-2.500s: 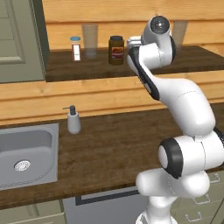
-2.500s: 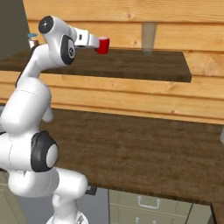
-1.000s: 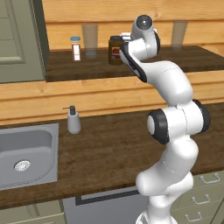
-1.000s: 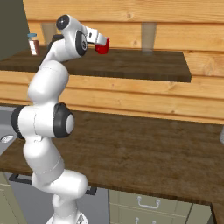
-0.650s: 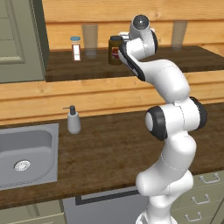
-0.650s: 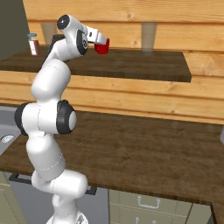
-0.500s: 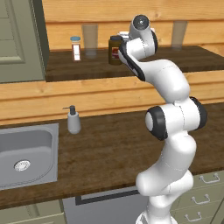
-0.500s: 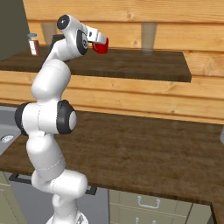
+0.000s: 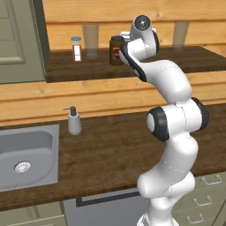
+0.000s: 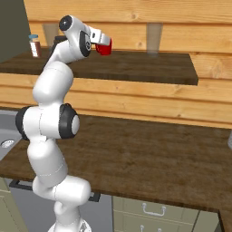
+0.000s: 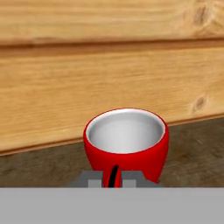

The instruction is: Gather all objects into one cabinet and sort the glasses and bowls to opposite sides.

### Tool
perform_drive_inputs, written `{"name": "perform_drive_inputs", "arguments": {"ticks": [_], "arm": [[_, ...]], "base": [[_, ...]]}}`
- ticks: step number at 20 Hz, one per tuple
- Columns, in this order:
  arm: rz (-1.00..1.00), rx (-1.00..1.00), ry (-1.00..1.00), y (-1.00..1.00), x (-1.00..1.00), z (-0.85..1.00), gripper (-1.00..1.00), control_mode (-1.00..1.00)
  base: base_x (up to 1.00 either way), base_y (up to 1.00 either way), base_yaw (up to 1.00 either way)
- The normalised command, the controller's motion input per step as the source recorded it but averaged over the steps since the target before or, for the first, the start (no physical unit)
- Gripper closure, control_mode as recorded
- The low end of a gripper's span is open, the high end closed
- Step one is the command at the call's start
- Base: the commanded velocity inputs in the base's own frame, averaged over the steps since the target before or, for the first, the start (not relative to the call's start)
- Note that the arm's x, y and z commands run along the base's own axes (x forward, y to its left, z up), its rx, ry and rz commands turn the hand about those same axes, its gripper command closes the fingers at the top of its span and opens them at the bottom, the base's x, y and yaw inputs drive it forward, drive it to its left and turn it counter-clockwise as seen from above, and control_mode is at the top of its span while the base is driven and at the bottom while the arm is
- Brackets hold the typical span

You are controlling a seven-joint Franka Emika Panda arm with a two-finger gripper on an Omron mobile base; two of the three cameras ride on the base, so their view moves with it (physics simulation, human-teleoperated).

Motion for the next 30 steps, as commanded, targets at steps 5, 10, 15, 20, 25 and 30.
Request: {"name": "perform_drive_inputs", "arguments": {"ticks": [5,10,15,20,25,30], "arm": [[0.00,0.04,0.07,-0.13,-0.38,0.02,1.00,-1.00],[0.00,0.08,0.06,-0.08,-0.40,0.27,1.00,-1.00],[0.00,0.06,0.00,-0.05,-0.56,0.17,1.00,-1.00],[0.00,0.03,0.00,-0.01,-0.96,0.05,1.00,-1.00],[0.00,0.02,-0.03,0.00,-1.00,0.05,1.00,-1.00],[0.00,0.00,-0.15,0.00,-1.00,0.00,1.00,-1.00]], "base": [[0.00,0.00,0.00],[0.00,0.00,0.00],[0.00,0.00,0.00],[0.00,0.00,0.00],[0.00,0.00,0.00],[0.00,0.00,0.00]]}}
